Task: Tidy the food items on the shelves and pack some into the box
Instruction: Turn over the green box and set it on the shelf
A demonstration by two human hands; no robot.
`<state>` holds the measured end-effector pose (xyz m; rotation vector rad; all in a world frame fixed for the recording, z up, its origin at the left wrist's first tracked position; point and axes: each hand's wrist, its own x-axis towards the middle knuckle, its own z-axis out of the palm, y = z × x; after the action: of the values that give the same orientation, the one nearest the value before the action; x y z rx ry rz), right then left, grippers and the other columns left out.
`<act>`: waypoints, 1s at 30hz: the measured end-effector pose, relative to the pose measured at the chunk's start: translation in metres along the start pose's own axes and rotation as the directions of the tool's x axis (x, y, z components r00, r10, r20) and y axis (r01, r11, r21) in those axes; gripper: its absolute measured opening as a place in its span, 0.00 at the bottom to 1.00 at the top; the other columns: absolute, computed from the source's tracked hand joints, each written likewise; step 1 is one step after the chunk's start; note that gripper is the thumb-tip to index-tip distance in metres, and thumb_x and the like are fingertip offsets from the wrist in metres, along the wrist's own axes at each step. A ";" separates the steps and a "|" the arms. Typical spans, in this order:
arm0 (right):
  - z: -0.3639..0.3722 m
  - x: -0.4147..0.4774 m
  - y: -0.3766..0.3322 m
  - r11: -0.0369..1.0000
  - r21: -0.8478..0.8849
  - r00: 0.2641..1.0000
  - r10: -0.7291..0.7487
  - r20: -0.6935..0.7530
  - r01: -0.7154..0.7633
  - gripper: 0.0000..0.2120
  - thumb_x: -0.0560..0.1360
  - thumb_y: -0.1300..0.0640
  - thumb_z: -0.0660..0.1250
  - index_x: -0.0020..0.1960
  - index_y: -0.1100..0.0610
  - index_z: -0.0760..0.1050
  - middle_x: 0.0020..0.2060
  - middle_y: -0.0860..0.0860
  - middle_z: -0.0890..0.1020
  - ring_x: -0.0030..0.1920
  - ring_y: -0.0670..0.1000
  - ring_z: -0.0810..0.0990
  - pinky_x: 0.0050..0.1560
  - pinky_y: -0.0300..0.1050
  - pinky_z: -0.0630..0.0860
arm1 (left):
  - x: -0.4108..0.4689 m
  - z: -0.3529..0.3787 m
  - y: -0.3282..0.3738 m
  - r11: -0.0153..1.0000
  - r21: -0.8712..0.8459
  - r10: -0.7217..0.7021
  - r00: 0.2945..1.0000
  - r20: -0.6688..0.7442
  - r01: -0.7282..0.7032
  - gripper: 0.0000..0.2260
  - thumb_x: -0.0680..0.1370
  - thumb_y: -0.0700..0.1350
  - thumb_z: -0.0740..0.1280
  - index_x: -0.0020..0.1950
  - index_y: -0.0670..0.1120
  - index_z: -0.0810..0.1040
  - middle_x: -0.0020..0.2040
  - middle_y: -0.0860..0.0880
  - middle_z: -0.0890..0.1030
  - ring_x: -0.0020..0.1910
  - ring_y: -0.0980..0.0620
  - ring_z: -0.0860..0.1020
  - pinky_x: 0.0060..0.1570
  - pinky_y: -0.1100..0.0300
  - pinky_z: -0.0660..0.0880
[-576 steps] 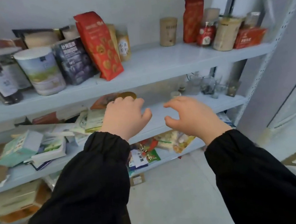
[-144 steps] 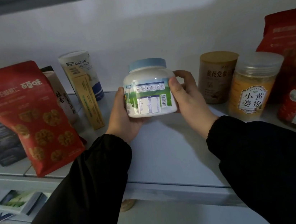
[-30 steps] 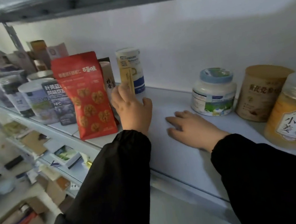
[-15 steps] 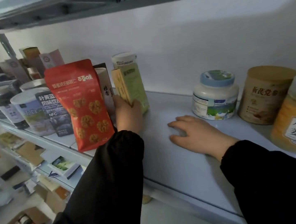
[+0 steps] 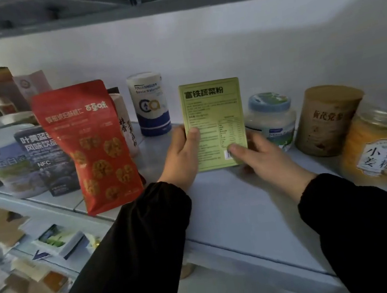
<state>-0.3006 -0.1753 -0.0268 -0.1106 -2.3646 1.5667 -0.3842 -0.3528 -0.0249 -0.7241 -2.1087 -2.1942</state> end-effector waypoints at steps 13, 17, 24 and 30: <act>-0.007 -0.010 -0.003 0.951 0.275 0.990 -0.144 -0.011 0.141 0.22 0.76 0.55 0.63 0.67 0.37 0.67 0.55 0.46 0.85 0.44 0.54 0.87 0.28 0.48 0.79 | -0.011 0.001 0.006 0.999 0.045 -0.036 0.952 0.303 0.024 0.25 0.88 0.57 0.42 0.66 0.44 0.72 0.38 0.49 0.84 0.27 0.50 0.76 0.23 0.55 0.70; -0.007 -0.010 -0.005 0.964 0.234 0.992 -0.126 -0.023 0.128 0.22 0.76 0.55 0.63 0.66 0.35 0.68 0.60 0.41 0.84 0.60 0.51 0.84 0.58 0.61 0.82 | -0.014 0.001 0.012 1.000 0.018 -0.022 0.950 0.311 0.017 0.22 0.89 0.54 0.42 0.65 0.45 0.71 0.37 0.50 0.84 0.27 0.51 0.76 0.24 0.55 0.70; -0.008 -0.011 -0.006 0.966 0.203 0.987 -0.152 -0.058 0.160 0.22 0.76 0.55 0.62 0.67 0.38 0.69 0.59 0.39 0.84 0.66 0.49 0.81 0.70 0.57 0.75 | -0.017 0.001 0.013 0.999 0.016 0.023 0.937 0.349 -0.031 0.17 0.84 0.58 0.48 0.63 0.51 0.70 0.43 0.53 0.85 0.30 0.53 0.78 0.24 0.55 0.71; -0.009 -0.010 -0.010 0.969 0.194 0.987 -0.144 -0.070 0.155 0.23 0.73 0.48 0.66 0.67 0.38 0.70 0.62 0.44 0.83 0.66 0.51 0.81 0.70 0.61 0.75 | -0.016 0.001 0.013 0.998 0.062 -0.027 0.938 0.346 0.006 0.14 0.78 0.56 0.64 0.62 0.61 0.68 0.55 0.60 0.84 0.50 0.55 0.84 0.36 0.58 0.77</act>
<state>-0.2879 -0.1737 -0.0168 0.0663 -2.1066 1.6921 -0.3654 -0.3581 -0.0180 -1.1699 -2.3261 -2.1301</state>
